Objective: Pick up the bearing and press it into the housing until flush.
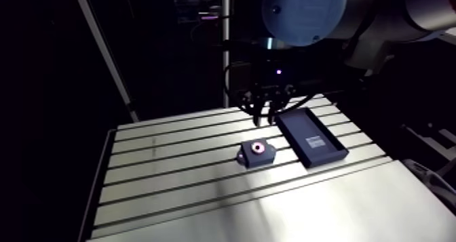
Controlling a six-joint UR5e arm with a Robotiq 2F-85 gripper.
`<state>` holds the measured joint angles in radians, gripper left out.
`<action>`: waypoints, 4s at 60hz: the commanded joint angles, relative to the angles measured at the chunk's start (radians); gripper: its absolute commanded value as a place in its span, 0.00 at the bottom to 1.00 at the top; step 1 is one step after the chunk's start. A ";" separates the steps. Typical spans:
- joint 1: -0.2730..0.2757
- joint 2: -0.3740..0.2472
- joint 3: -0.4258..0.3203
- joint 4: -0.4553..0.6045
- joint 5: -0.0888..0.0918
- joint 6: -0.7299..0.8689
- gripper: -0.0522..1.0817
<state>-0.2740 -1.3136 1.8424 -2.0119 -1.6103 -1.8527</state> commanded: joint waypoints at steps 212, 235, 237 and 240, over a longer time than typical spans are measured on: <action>0.007 0.100 0.088 -0.155 0.007 0.010 0.89; 0.009 0.100 0.092 -0.155 0.007 0.010 0.89; 0.009 0.100 0.094 -0.155 0.007 0.010 0.89; 0.009 0.100 0.097 -0.164 0.007 0.010 0.89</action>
<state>-0.2658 -1.2139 1.9333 -2.1671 -1.6038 -1.8430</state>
